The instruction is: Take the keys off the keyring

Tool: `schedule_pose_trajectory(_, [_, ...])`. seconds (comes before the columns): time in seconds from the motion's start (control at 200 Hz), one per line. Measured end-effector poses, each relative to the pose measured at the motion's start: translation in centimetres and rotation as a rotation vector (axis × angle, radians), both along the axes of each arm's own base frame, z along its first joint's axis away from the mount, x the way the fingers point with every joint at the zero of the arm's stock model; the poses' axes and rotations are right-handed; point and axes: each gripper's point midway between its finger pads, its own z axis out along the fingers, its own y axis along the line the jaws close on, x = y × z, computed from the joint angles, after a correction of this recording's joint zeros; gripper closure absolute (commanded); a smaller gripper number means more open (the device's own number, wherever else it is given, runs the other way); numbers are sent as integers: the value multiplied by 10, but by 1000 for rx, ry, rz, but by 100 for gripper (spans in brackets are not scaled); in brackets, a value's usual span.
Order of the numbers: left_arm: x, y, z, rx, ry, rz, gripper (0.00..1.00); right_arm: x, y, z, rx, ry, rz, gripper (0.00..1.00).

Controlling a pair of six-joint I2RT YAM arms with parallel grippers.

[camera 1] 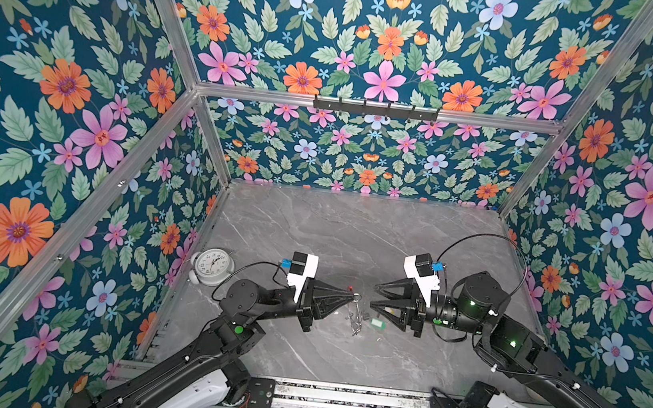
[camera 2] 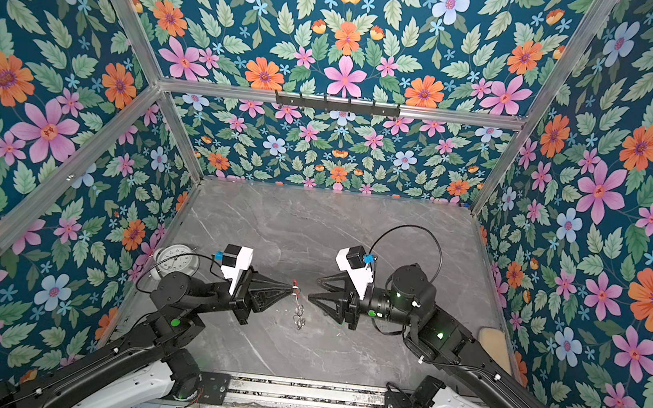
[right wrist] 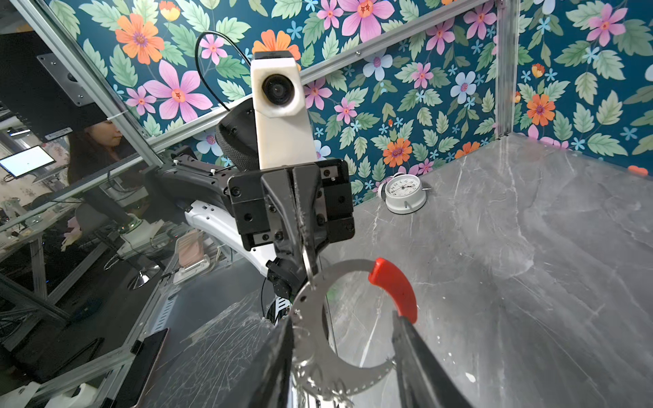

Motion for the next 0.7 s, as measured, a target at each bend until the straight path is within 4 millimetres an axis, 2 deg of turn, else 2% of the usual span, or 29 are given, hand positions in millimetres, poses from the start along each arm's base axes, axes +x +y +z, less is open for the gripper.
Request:
schedule_pose_trajectory(0.18, [2, 2, 2, -26, 2, 16, 100, -1, 0, 0, 35, 4, -3, 49])
schedule_pose_trajectory(0.45, [12, 2, -14, -13, 41, 59, 100, 7, -3, -18, 34, 36, -53, 37])
schedule_pose_trajectory(0.585, [21, 1, -26, -4, 77, 100, 100, 13, 7, -32, 12, 70, -46, 36])
schedule_pose_trajectory(0.7, [29, 3, -35, -7, 102, 146, 100, 10, 27, -49, -31, 109, 6, 36])
